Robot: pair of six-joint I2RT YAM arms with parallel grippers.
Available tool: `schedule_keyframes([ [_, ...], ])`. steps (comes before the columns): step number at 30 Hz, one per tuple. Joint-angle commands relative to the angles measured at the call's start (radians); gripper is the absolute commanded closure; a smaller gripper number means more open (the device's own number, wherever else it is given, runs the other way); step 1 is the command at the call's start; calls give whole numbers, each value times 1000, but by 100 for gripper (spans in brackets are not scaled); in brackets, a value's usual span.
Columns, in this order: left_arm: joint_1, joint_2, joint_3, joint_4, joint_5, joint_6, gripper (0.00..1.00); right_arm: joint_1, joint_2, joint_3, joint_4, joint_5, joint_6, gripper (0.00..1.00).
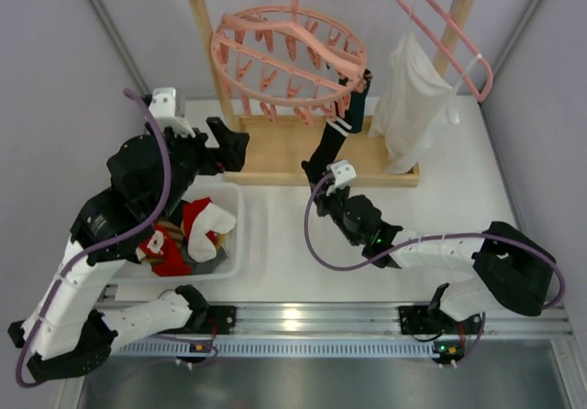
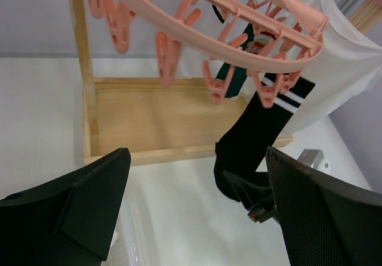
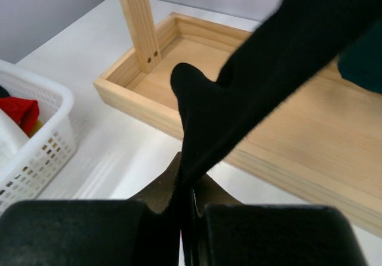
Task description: Remove the socks clipped to the hanger
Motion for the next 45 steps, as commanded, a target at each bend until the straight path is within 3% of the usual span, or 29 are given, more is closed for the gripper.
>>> schedule_keyframes([
  [1,2,81,102,-47,17,42,2,92,43,109,-63,187,-51,100],
  [12,-19,233,214,-47,-12,65,2,281,220,339,-97,330,-140,100],
  [19,-162,345,309,-48,-169,96,2,360,325,466,-114,414,-196,100],
  [33,-223,505,335,-47,-478,127,2,382,451,631,-204,413,-210,100],
  [45,-208,586,340,-42,-578,133,17,394,488,683,-226,399,-229,100],
])
